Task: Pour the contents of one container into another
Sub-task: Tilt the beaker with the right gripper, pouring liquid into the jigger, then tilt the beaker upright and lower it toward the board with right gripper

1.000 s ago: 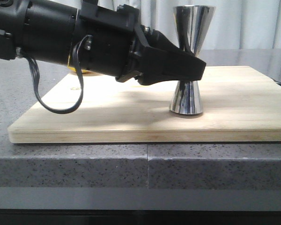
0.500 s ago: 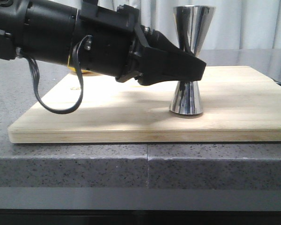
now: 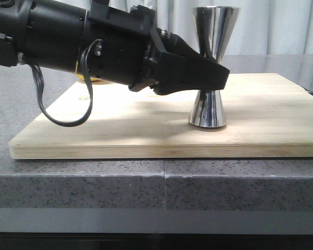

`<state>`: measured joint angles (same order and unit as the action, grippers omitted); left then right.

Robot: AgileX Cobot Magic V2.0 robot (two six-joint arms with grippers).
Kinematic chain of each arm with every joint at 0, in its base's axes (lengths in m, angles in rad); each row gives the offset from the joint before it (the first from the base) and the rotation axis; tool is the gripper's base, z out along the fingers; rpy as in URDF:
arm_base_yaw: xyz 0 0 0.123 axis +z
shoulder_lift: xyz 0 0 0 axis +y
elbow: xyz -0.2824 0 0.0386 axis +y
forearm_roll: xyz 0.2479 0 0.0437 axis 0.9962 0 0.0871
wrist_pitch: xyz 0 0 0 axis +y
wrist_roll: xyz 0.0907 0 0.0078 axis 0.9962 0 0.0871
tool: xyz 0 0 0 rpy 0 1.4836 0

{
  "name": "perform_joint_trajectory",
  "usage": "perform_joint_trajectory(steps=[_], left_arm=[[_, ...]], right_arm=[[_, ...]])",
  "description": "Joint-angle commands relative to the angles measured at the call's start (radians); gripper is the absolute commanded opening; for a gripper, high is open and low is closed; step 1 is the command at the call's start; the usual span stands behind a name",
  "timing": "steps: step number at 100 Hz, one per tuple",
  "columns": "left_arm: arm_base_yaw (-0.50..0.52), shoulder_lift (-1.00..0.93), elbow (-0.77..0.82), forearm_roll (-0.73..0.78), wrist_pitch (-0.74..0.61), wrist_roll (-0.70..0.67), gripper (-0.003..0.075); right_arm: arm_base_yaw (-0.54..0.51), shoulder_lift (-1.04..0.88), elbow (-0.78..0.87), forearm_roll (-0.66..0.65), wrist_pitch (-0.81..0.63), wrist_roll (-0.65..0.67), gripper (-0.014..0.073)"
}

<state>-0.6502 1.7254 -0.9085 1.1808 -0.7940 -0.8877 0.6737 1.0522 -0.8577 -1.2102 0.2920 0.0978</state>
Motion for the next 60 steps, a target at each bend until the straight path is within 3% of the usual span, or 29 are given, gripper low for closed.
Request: perform_joint_trajectory(steps=[1, 30, 60], left_arm=[[0.000, -0.054, -0.026, -0.049, -0.066, -0.006, -0.0021], [0.000, -0.054, -0.026, -0.049, -0.066, -0.006, -0.0021], [0.000, -0.056, -0.026, -0.049, -0.082, -0.006, -0.0021]], right_arm=[[-0.002, -0.026, -0.038, 0.023, -0.002, 0.004, 0.0240], [-0.002, -0.026, -0.038, 0.150, 0.040, 0.013, 0.0240], [-0.117, -0.026, -0.038, 0.150, -0.049, 0.226, 0.0240]])
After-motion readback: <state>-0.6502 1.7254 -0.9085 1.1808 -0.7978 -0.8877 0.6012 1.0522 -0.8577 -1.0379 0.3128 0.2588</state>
